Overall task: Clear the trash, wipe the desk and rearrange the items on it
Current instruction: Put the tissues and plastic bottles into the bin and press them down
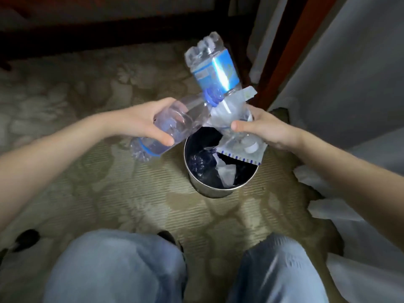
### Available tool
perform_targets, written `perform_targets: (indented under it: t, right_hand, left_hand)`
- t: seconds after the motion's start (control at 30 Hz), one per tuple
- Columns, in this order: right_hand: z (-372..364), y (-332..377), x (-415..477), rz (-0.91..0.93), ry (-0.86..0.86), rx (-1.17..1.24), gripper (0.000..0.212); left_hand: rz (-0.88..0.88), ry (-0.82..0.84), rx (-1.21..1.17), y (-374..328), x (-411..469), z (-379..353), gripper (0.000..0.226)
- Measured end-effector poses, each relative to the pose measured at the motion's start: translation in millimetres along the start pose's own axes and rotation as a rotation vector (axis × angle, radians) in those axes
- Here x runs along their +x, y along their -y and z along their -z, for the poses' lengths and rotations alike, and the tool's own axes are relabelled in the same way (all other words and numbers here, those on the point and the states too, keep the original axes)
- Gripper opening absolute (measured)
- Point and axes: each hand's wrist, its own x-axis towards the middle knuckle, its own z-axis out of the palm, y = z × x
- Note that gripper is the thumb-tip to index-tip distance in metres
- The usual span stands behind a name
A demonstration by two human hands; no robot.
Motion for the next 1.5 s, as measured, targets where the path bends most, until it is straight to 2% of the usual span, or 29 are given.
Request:
perform_targets:
  t: [0.1,0.17,0.23,0.27,0.37,0.43,0.5,0.57,0.67,0.73,0.9,1.0,1.17,1.23,1.37,1.5]
  right_hand:
    - [-13.3,-47.5,32.9,-0.007,0.071,-0.009,0.043]
    - [-16.6,-83.8,49.3,-0.048,0.105,-0.118,0.055]
    - [-12.0,-119.3,61.4,-0.121,0.118,-0.33,0.073]
    - [-10.1,-132.5,65.6,-0.17,0.134,-0.441,0.074]
    - [-10.5,-157.3,72.6,-0.279,0.187,-0.842,0.046]
    - [-18.1,-155.7,71.7,-0.301,0.224,-1.131,0.055]
    - [-17.8,-152.4,67.7,-0.274,0.231,-1.255,0.072]
    - [-9.4,-142.1,54.3,-0.187,0.207,-1.235,0.079]
    - [7.1,-124.7,21.8,0.052,0.127,-1.181,0.049]
    - [18.5,-117.9,0.0,0.104,0.054,-1.148,0.033]
    - [32.0,-108.7,-26.1,0.162,-0.117,-1.075,0.022]
    - [29.6,-112.1,-23.2,0.197,-0.211,-1.056,0.019]
    - [27.5,-121.1,-11.4,0.139,-0.28,-1.086,0.02]
    - [25.3,-110.6,-11.2,0.145,-0.295,-1.114,0.02]
    - [15.3,-60.3,-18.5,0.239,-0.308,-1.138,0.021]
    - [0.2,8.8,-30.1,0.365,-0.333,-1.221,0.022]
  left_hand:
    - [0.006,-0.061,-0.014,26.6,7.9,-10.9,0.071]
    - [0.007,-0.086,-0.02,40.0,11.1,-19.0,0.07]
    - [-0.005,-0.092,-0.014,49.7,16.6,-26.9,0.074]
    - [-0.013,-0.096,-0.015,51.8,20.5,-30.2,0.076]
    - [-0.08,-0.146,-0.066,44.3,36.5,-36.7,0.076]
    - [-0.129,-0.179,-0.104,36.2,52.9,-41.1,0.074]
    - [-0.133,-0.181,-0.098,29.2,72.0,-48.0,0.074]
    - [-0.128,-0.186,-0.028,25.1,92.9,-56.8,0.077]
    - [-0.069,-0.221,0.164,18.0,123.2,-72.7,0.09]
    - [-0.067,-0.191,0.274,16.4,138.6,-84.3,0.095]
    - [-0.046,-0.147,0.592,16.3,156.5,-108.5,0.076]
    - [-0.013,-0.04,0.785,21.5,154.0,-135.2,0.067]
    - [0.127,0.059,0.772,23.7,149.9,-144.5,0.06]
    - [0.144,0.032,0.841,13.0,141.1,-125.8,0.055]
    - [0.04,-0.131,0.914,-23.7,92.2,-78.8,0.033]
    - [-0.058,-0.185,0.937,-67.1,28.9,-38.9,0.04]
